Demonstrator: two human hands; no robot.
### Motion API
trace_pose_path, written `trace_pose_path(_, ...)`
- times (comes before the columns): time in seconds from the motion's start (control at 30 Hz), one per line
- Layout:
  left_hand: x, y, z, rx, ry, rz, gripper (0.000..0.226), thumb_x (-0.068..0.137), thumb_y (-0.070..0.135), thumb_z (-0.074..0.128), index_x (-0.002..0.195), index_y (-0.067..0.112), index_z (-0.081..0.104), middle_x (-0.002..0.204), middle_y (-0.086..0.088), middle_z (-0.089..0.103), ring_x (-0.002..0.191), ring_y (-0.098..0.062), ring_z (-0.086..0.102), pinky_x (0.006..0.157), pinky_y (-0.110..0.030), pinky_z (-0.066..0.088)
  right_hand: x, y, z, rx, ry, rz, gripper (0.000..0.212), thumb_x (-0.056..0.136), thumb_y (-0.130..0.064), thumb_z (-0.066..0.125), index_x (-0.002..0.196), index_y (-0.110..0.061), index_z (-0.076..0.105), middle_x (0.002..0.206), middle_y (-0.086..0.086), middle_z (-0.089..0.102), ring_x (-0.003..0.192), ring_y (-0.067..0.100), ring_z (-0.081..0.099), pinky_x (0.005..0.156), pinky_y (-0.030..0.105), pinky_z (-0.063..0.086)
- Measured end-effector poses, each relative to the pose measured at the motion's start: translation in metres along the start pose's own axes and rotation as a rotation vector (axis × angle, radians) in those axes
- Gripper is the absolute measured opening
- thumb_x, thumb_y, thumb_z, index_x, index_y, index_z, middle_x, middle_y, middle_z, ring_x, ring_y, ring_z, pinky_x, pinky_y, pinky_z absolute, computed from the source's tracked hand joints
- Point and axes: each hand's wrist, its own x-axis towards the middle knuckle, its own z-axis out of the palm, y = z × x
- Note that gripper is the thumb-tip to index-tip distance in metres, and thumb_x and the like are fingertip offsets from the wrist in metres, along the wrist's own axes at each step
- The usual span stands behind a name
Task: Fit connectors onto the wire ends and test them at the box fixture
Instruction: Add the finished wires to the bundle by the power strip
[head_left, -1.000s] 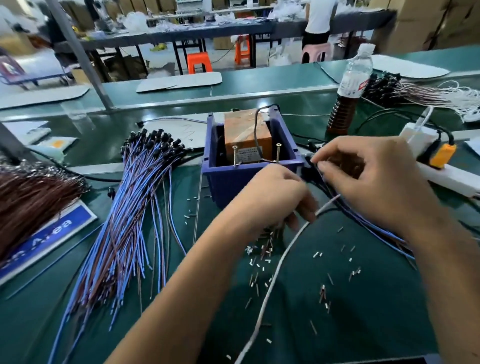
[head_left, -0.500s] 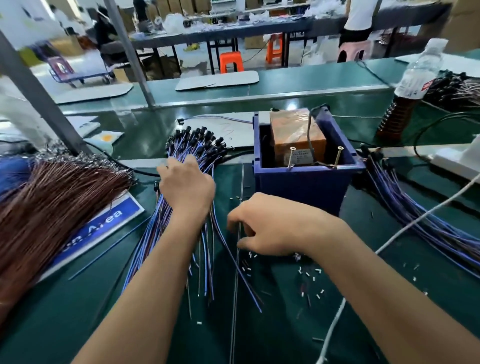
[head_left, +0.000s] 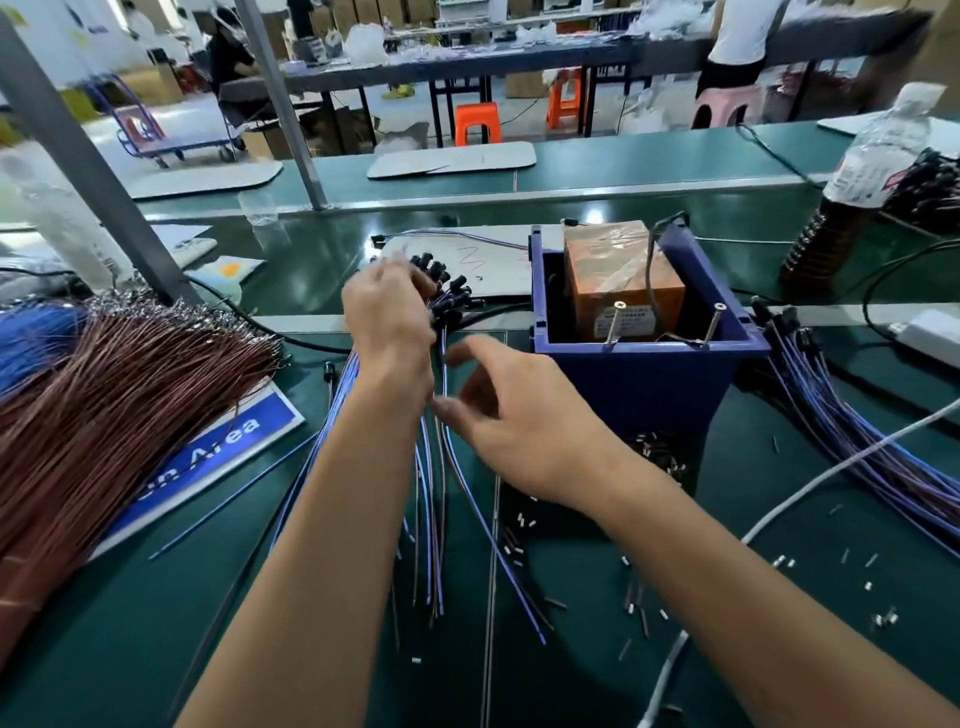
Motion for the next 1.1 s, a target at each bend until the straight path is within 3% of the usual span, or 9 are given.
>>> trace_pose_path(0.13, -0.012, 0.045, 0.004, -0.691, -0.093, -0.084, 0.041, 0.111, 0.026, 0.036, 0.072, 0.017, 0.041, 0.055, 0.003, 0.045, 0.038, -0.009, 0.026, 0.036, -0.019, 0.020, -0.003, -0.013, -0.004, 0.506, -0.067, 0.008, 0.033, 0.110, -0.028, 0.051, 0.141, -0.016, 0.052, 0.114, 0.011, 0.072, 0.107, 0.024, 0.068, 0.094, 0.035, 0.055)
trace_pose_path(0.2, -0.012, 0.062, 0.004, -0.881, -0.106, -0.101, 0.040, 0.112, 0.027, 0.031, 0.074, 0.019, 0.039, 0.054, 0.003, 0.041, 0.040, -0.010, 0.024, 0.037, -0.020, 0.019, -0.004, -0.014, -0.013, 0.672, -0.004, -0.016, 0.023, 0.111, -0.019, 0.048, 0.124, -0.006, 0.062, 0.090, 0.010, 0.075, 0.084, 0.023, 0.071, 0.078, 0.031, 0.057)
trace_pose_path(0.33, -0.014, 0.077, 0.004, -0.937, -0.077, -0.108, 0.044, 0.113, 0.035, 0.028, 0.073, 0.019, 0.039, 0.056, 0.003, 0.038, 0.045, -0.012, 0.023, 0.044, -0.022, 0.019, -0.009, 0.005, -0.049, 0.492, 0.098, -0.111, 0.023, 0.109, -0.019, 0.054, 0.100, -0.011, 0.074, 0.059, -0.001, 0.058, 0.046, 0.007, 0.045, 0.044, 0.018, 0.037)
trace_pose_path(0.53, -0.011, 0.061, -0.010, -0.951, -0.120, -0.138, 0.049, 0.112, 0.039, 0.026, 0.068, 0.021, 0.038, 0.054, 0.007, 0.033, 0.043, -0.010, 0.020, 0.039, -0.022, 0.015, -0.044, 0.056, -0.098, 0.121, 0.019, -0.124, 0.021, 0.105, -0.032, 0.061, 0.093, -0.025, 0.077, 0.063, -0.004, 0.069, 0.048, 0.013, 0.050, 0.048, 0.028, 0.042)
trace_pose_path(0.6, -0.010, 0.050, -0.016, -0.929, -0.166, -0.129, 0.049, 0.111, 0.039, 0.027, 0.068, 0.020, 0.040, 0.055, 0.007, 0.030, 0.044, -0.010, 0.018, 0.040, -0.022, 0.014, -0.055, 0.072, -0.106, 0.120, 0.039, -0.102, 0.020, 0.103, -0.030, 0.064, 0.092, -0.022, 0.078, 0.064, -0.003, 0.070, 0.050, 0.019, 0.054, 0.052, 0.030, 0.044)
trace_pose_path(0.8, 0.003, 0.030, -0.041, -0.885, -0.237, -0.164, 0.046, 0.111, 0.037, 0.029, 0.071, 0.022, 0.045, 0.058, 0.009, 0.027, 0.045, -0.007, 0.015, 0.040, -0.020, 0.011, -0.077, 0.108, -0.113, 0.161, 0.201, -0.012, 0.018, 0.097, -0.025, 0.072, 0.081, -0.024, 0.080, 0.061, 0.000, 0.070, 0.042, 0.004, 0.041, 0.045, 0.016, 0.033)
trace_pose_path(0.93, -0.016, 0.027, -0.033, -0.514, -0.654, 0.014, 0.035, 0.105, 0.046, 0.034, 0.082, 0.024, 0.049, 0.061, 0.010, 0.028, 0.045, -0.004, 0.016, 0.037, -0.017, 0.015, -0.078, 0.114, -0.096, 0.115, 0.291, -0.082, 0.016, 0.093, -0.030, 0.074, 0.081, -0.022, 0.080, 0.061, -0.004, 0.069, 0.047, 0.006, 0.053, 0.051, 0.014, 0.041)
trace_pose_path(1.0, -0.034, 0.021, -0.016, -0.310, -0.897, 0.018, 0.035, 0.105, 0.044, 0.036, 0.084, 0.022, 0.054, 0.062, 0.006, 0.040, 0.042, -0.004, 0.021, 0.036, -0.013, 0.019, -0.079, 0.114, -0.087, 0.066, 0.300, -0.123, 0.019, 0.091, -0.037, 0.072, 0.085, -0.022, 0.081, 0.063, -0.008, 0.069, 0.054, 0.009, 0.062, 0.057, 0.016, 0.048)
trace_pose_path(1.1, -0.072, 0.004, 0.019, 0.023, -1.047, 0.167, 0.036, 0.110, 0.036, 0.036, 0.090, 0.015, 0.059, 0.070, -0.008, 0.061, 0.038, -0.011, 0.035, 0.037, -0.016, 0.025, -0.082, 0.118, -0.079, 0.107, 0.293, -0.119, 0.020, 0.090, -0.040, 0.071, 0.086, -0.023, 0.081, 0.064, -0.007, 0.070, 0.057, 0.014, 0.066, 0.058, 0.024, 0.053)
